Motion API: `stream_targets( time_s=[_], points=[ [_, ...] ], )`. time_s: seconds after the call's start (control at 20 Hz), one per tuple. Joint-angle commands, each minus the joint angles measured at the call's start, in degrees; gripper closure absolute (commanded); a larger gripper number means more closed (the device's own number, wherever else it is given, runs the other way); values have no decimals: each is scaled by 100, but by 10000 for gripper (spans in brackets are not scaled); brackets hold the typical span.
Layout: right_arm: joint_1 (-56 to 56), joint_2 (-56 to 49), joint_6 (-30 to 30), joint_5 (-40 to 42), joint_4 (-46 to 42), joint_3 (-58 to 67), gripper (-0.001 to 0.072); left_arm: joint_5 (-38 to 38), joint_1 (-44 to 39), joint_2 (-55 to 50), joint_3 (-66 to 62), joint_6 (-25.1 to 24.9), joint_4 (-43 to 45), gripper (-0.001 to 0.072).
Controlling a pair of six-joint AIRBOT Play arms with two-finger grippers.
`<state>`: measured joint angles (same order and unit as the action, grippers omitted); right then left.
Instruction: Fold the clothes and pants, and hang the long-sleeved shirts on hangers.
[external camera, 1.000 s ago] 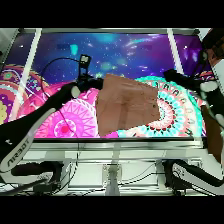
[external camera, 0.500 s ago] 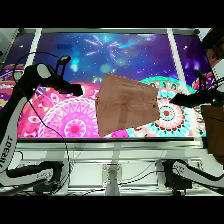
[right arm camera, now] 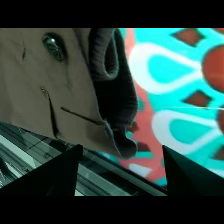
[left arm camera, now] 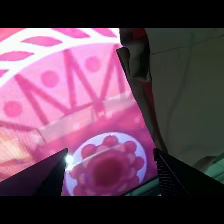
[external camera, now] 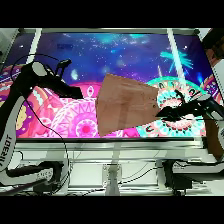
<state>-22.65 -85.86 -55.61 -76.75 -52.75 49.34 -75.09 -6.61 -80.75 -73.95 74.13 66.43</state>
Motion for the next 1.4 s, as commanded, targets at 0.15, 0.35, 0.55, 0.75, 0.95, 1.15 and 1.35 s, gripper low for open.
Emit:
stream_targets(
  time_s=[0.15, 0.35, 0.55, 0.75, 0.95, 1.15, 1.35],
  points=[
    [577, -249, 1169, 118, 909, -28, 222, -37, 4, -4, -7, -2, -52, 115],
    [767, -247, 1591, -479, 1803, -28, 231, 59, 4, -4, -7, -2, -52, 115],
    [769, -247, 2229, -1082, 3110, 39, 231, 96, 4, -4, -7, -2, -52, 116],
    [763, -247, 2326, -931, 2846, 649, 232, 96, 4, -4, -7, 0, -52, 115],
    [763, -247, 1423, -608, 1069, 1449, 232, 94, 4, -4, -7, 0, -52, 116],
    [638, -249, 730, -920, -1163, 1655, 232, 94, 4, -4, -7, -2, -50, 116],
    [101, -247, 817, -1408, -1443, 1237, 269, 151, 4, -4, -7, -2, -50, 116]
  ],
)
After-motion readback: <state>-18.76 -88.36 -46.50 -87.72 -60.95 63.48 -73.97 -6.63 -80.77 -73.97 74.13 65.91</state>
